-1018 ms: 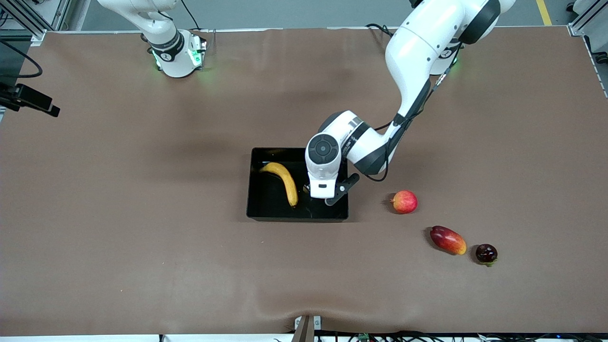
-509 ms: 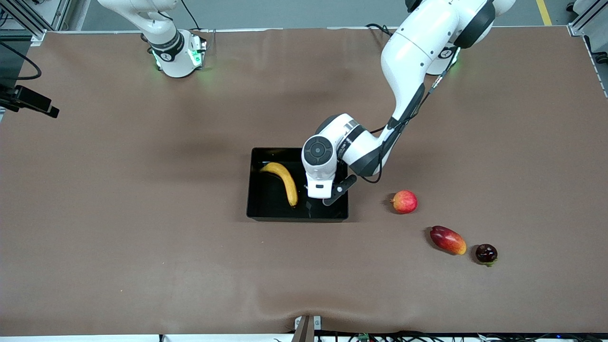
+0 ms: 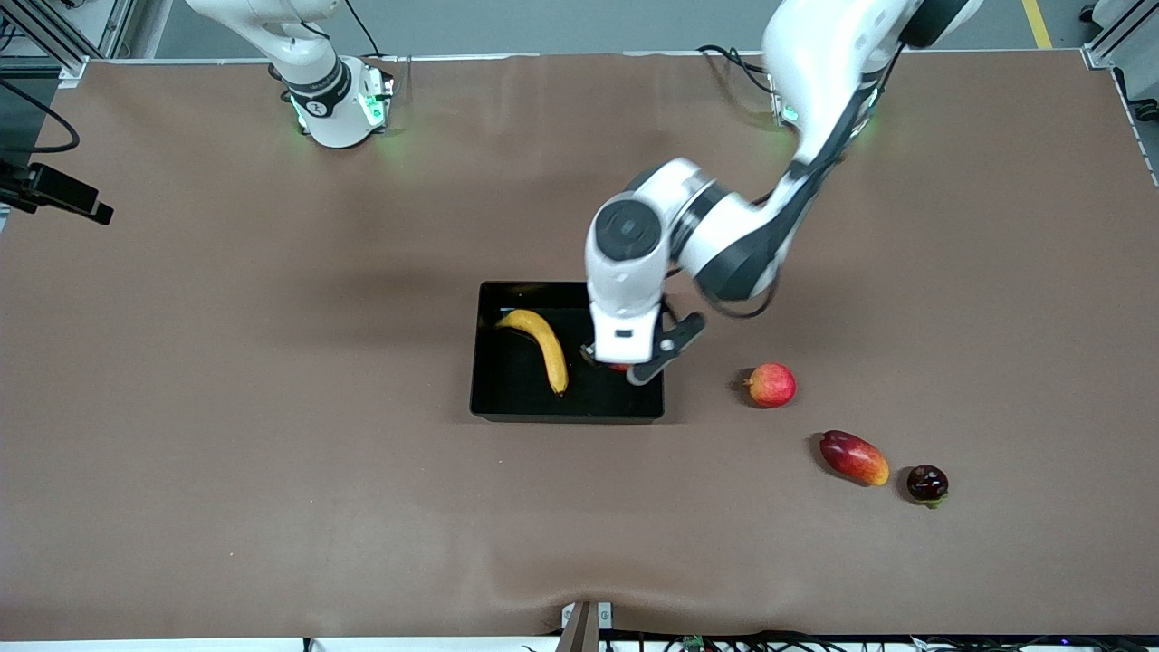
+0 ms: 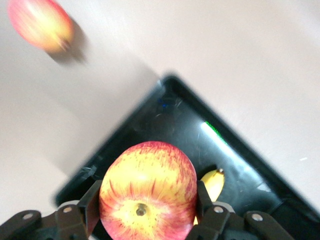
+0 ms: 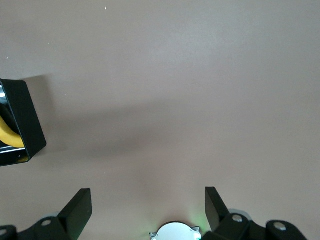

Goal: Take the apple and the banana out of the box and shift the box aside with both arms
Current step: 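Lift the apple out and set it beside the red apple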

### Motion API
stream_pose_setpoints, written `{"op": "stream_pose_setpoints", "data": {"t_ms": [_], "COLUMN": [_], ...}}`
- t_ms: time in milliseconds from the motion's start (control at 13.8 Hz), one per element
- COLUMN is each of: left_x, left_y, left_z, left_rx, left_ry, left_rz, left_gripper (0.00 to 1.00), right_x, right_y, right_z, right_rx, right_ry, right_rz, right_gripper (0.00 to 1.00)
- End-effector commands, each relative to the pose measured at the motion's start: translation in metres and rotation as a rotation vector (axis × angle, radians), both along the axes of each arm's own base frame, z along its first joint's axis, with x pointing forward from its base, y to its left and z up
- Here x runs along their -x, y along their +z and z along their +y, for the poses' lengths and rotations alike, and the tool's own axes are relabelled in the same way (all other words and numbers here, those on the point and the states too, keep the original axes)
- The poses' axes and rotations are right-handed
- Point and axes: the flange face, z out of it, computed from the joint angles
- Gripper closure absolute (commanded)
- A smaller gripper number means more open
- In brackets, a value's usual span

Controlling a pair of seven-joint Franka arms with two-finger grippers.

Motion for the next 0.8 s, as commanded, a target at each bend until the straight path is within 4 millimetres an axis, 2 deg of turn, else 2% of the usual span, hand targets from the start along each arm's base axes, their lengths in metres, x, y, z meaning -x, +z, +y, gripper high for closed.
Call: {"op": "stream_pose_setpoints", "data": {"t_ms": [0,218,436,582,727], "left_x": [-0.015,-0.034,-0.046,-0.054,-0.053], "left_y": [0.056,0.061,0.037,0.006,-0.038], "left_z": [0.083,0.178,0.273,0.335,0.405], "left_rx": [-0.057,-0.090,-0.100,-0.091,-0.071], "left_ry": [-0.027,-0.109,-0.157,-0.136,-0.155], "left_rz": [0.035,0.111,0.191,0.236,0.234], "left_gripper": [1.00,1.00,1.00,1.00,1.00], "right_x": [0.002,0.002,0.002,0.002,0.001], "right_y": [0.002,0.002,0.002,0.002,0.001], "right_z": [-0.003,-0.003,-0.001,-0.003,-0.002], "right_rx": [-0.014,-0.014,-0.014,-0.015,-0.015], "right_ry": [-0.015,-0.018,-0.012,-0.015,-0.008], "right_rz": [0.002,0.002,0.003,0.003,0.003], "right_gripper": [0.00,0.00,0.00,0.00,0.00]}}
